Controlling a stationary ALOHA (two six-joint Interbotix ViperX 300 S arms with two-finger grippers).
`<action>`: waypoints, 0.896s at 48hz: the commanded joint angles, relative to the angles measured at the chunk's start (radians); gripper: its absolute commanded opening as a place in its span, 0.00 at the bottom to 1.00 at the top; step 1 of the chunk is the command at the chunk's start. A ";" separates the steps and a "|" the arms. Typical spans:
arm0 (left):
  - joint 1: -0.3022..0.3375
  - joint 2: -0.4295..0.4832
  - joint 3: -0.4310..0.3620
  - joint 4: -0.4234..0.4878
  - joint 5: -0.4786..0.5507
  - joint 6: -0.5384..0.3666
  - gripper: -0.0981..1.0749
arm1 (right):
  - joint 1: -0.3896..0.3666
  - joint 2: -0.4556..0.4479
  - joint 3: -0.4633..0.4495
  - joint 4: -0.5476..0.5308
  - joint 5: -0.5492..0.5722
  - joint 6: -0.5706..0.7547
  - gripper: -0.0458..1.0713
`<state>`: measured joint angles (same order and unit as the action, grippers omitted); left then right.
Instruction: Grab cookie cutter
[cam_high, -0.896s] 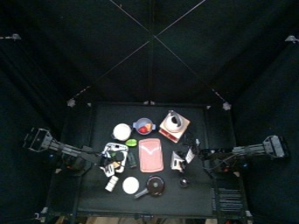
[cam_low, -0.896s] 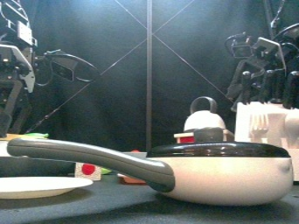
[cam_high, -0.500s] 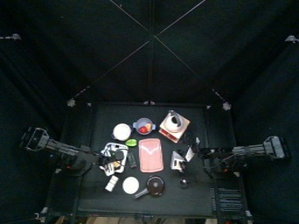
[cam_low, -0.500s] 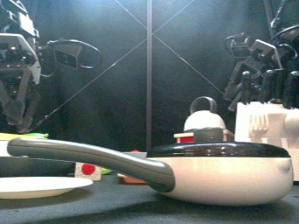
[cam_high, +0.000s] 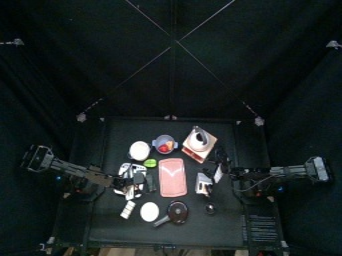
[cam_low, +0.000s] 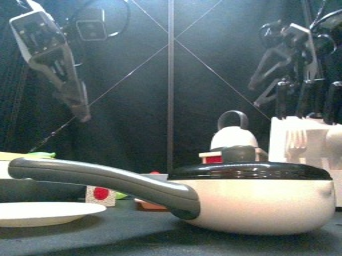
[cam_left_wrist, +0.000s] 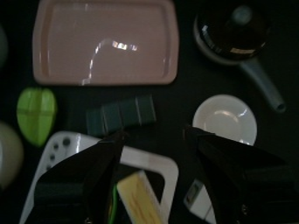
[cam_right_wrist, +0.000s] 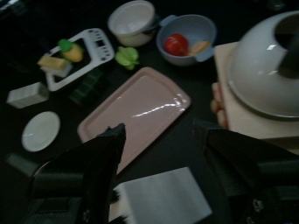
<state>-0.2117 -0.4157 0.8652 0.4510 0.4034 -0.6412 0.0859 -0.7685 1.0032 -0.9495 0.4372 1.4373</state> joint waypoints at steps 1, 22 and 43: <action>0.006 0.000 -0.011 0.077 -0.114 -0.002 0.86 | 0.098 -0.023 -0.044 0.008 -0.002 -0.002 0.88; 0.106 -0.058 0.034 0.137 -0.351 0.006 0.86 | 0.259 0.044 -0.249 0.405 0.419 -0.002 0.88; 0.140 -0.199 0.135 0.124 -0.558 0.011 0.86 | 0.583 0.158 -0.282 0.383 0.414 0.084 0.88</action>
<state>-0.0782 -0.5983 0.9910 0.5967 -0.1074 -0.6335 0.6366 -0.6274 0.7455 -0.5829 0.8099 1.5018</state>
